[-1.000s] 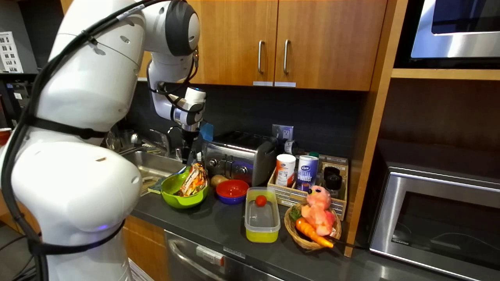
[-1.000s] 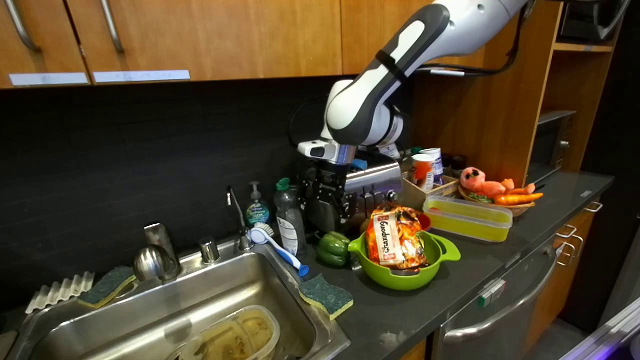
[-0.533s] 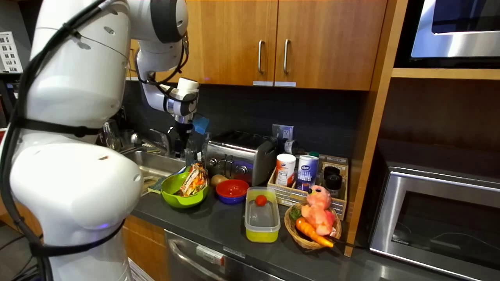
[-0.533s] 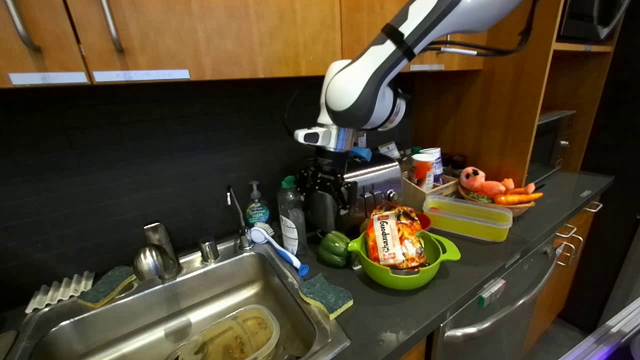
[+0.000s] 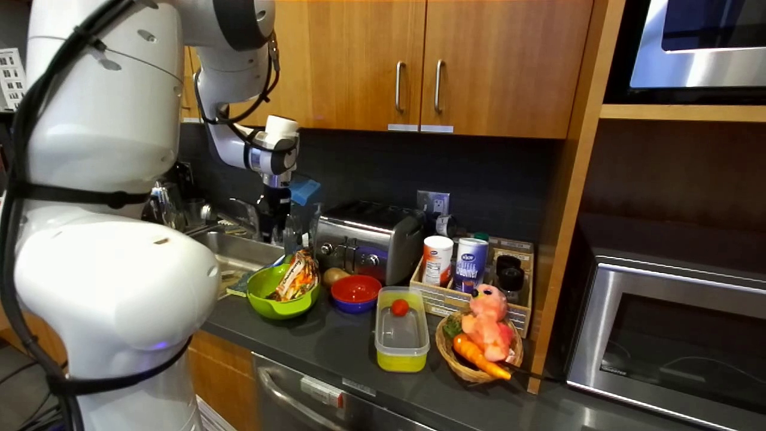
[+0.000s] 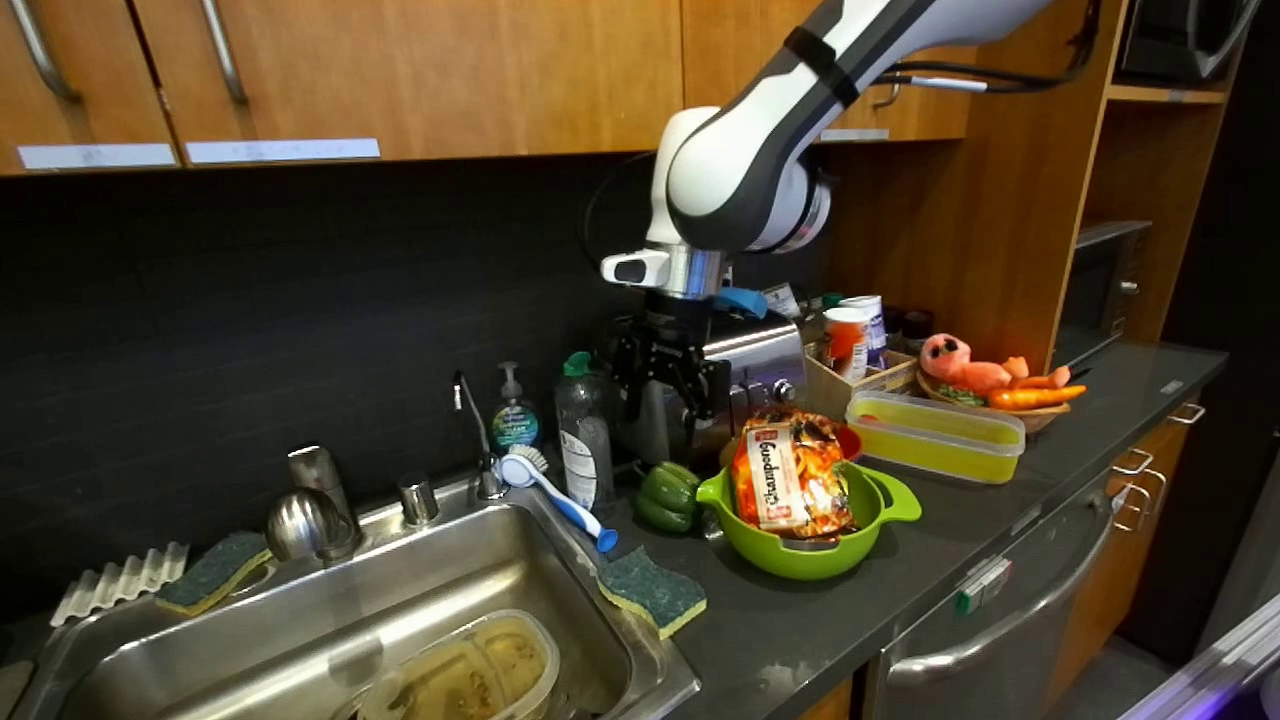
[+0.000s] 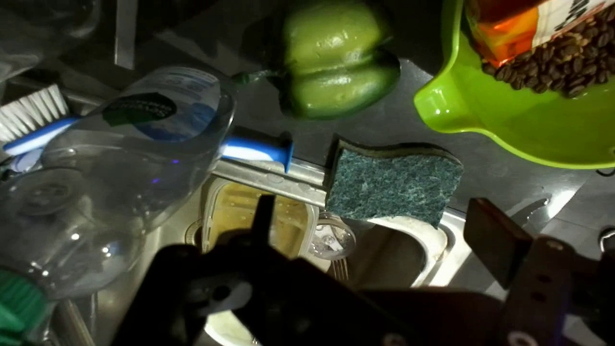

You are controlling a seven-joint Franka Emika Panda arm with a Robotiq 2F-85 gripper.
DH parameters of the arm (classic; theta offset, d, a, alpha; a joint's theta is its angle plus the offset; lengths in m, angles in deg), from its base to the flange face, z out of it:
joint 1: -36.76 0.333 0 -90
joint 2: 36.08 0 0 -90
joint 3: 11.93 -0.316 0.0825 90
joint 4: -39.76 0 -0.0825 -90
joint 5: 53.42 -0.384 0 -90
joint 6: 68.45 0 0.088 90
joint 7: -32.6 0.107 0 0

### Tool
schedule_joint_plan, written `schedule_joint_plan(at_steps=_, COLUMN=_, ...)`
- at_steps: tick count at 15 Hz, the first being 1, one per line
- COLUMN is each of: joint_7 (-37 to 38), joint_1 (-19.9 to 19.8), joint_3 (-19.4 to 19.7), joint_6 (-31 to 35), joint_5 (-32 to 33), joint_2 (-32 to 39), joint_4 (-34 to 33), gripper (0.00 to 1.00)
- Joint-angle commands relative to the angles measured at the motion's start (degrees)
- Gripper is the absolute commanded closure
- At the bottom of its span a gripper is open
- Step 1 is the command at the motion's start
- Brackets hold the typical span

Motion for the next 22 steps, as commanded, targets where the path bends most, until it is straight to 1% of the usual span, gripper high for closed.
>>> schedule_joint_plan(at_steps=1, joint_7=6.75, joint_1=1.61, joint_3=1.88, joint_6=-0.23, joint_5=1.35, joint_2=-4.41, joint_4=3.68, gripper=0.00)
schedule_joint_plan(at_steps=4, joint_7=13.57, joint_1=2.29, joint_3=3.10, joint_6=0.34, joint_5=2.89, joint_2=-7.29, joint_4=6.20, gripper=0.00)
schedule_joint_plan(at_steps=7, joint_7=18.62, joint_1=1.89, joint_3=3.61, joint_6=2.22, joint_5=1.43, joint_2=-11.05, joint_4=9.31, gripper=0.00)
schedule_joint_plan(at_steps=8, joint_7=20.11, joint_1=1.82, joint_3=3.85, joint_6=3.41, joint_5=0.87, joint_2=-12.33, joint_4=10.58, gripper=0.00)
schedule_joint_plan(at_steps=11, joint_7=24.30, joint_1=1.70, joint_3=4.70, joint_6=8.93, joint_5=-3.46, joint_2=-17.76, joint_4=16.28, gripper=0.00)
schedule_joint_plan(at_steps=14, joint_7=28.59, joint_1=2.60, joint_3=6.29, joint_6=14.34, joint_5=-6.16, joint_2=-23.37, joint_4=22.28, gripper=0.00)
schedule_joint_plan(at_steps=16, joint_7=31.73, joint_1=3.38, joint_3=7.58, joint_6=16.64, joint_5=-5.91, joint_2=-26.82, joint_4=25.90, gripper=0.00)
schedule_joint_plan(at_steps=18, joint_7=36.17, joint_1=4.23, joint_3=8.67, joint_6=17.96, joint_5=-3.93, joint_2=-29.90, joint_4=29.07, gripper=0.00)
schedule_joint_plan(at_steps=22, joint_7=44.82, joint_1=5.48, joint_3=10.02, joint_6=17.21, joint_5=0.87, joint_2=-35.58, joint_4=33.62, gripper=0.00)
